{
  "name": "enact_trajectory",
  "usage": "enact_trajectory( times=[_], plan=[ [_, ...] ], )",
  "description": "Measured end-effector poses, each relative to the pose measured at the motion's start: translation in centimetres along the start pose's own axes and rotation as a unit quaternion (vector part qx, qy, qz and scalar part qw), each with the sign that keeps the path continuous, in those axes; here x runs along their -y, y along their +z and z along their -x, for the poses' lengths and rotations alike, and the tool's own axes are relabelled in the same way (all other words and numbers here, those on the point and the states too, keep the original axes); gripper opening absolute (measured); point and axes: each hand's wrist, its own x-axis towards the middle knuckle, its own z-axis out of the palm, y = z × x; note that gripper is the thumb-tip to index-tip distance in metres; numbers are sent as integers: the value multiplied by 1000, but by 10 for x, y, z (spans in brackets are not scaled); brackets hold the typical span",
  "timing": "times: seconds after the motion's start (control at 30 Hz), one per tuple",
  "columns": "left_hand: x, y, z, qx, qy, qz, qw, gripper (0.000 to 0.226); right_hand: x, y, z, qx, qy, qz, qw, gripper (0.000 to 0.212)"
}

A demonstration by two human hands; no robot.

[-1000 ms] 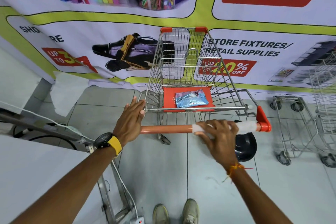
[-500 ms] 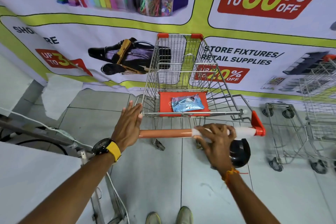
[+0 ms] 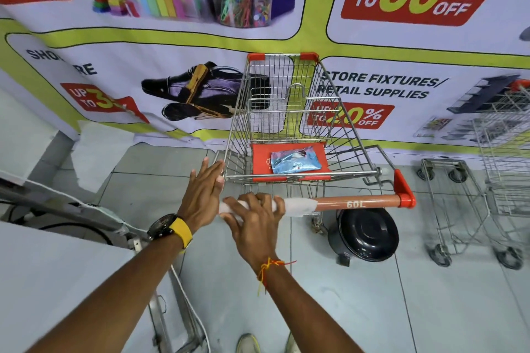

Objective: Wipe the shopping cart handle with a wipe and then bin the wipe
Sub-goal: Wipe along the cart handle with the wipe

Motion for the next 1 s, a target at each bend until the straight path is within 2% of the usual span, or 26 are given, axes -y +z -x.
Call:
enact_trajectory(
  times=[0.07, 0.23, 0.33, 0.57, 0.73, 0.83, 0.93, 1.0],
  plan=[
    [2, -4, 1, 7, 0, 3, 1000, 94, 4, 0, -1, 7, 5, -9, 1000, 26],
    [0, -6, -2, 20, 7, -19, 1000, 70, -20, -18, -3, 16, -12, 1, 1000, 30],
    [0, -6, -2, 22, 13, -35, 999, 63, -59, -39, 0, 1, -15, 12, 1000, 33],
    [0, -8, -5, 34, 27, -80, 996, 64, -172, -109, 10, -10, 10, -2, 1000, 46],
    [-9, -13, -7, 46, 35, -135, 989, 63, -219, -167, 4, 24, 28, -60, 998, 24],
    [-22, -14, -5, 50, 74, -207, 974, 68, -233, -202, 0, 7, 4, -68, 998, 27],
    [-33, -13, -2, 73, 94, -267, 956, 73, -247, -223, 6, -24, 55, -27, 998, 28],
    [-47, -9, -1, 82, 96, -284, 951, 74, -254, -233, 8, -43, 93, -42, 994, 31]
  ],
)
